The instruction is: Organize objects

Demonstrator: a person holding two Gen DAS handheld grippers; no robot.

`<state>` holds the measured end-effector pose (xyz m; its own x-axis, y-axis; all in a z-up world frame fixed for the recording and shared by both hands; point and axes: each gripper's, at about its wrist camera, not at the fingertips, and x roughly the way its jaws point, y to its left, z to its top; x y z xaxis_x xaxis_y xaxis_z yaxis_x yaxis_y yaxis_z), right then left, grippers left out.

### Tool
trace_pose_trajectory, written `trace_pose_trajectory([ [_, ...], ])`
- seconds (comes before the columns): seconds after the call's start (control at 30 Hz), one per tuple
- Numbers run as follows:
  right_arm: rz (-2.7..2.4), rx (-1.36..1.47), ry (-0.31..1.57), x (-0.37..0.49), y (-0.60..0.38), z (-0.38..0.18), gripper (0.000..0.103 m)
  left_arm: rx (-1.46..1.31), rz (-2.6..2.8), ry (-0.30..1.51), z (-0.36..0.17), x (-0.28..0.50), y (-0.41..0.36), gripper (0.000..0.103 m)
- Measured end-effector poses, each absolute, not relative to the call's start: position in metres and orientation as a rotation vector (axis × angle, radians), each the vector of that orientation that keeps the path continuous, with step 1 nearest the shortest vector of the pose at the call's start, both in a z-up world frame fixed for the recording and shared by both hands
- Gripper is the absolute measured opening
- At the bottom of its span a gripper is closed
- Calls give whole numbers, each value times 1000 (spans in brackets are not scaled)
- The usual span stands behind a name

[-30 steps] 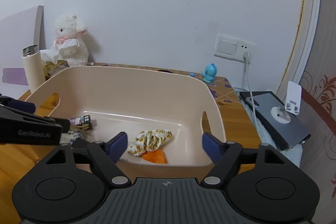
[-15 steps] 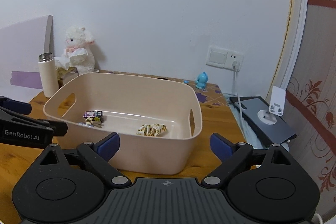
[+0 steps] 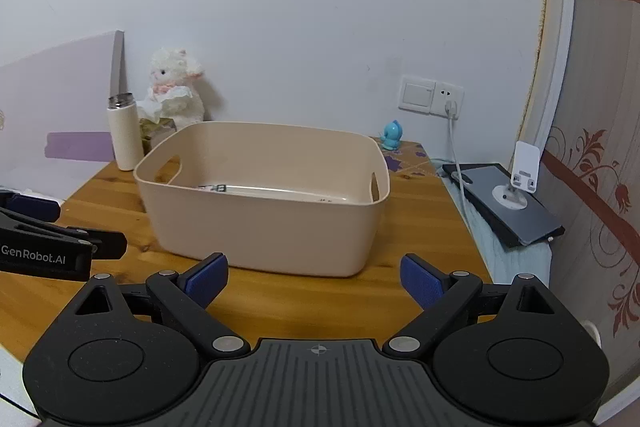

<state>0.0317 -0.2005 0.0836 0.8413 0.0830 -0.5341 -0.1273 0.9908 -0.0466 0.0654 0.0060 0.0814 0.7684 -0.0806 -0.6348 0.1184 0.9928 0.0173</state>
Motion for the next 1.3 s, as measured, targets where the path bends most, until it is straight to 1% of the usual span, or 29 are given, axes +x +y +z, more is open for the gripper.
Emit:
trace_pose_trajectory([
  [0.6, 143, -83, 512, -36, -192, 97, 94, 84, -97, 602, 97, -25, 10, 90],
  [0.93, 156, -83, 495, -53, -190, 100, 94, 84, -93, 576, 105, -52, 15, 90],
  [1.3, 168, -84, 500, -57, -183, 98, 94, 84, -88, 590, 103, -62, 25, 90],
])
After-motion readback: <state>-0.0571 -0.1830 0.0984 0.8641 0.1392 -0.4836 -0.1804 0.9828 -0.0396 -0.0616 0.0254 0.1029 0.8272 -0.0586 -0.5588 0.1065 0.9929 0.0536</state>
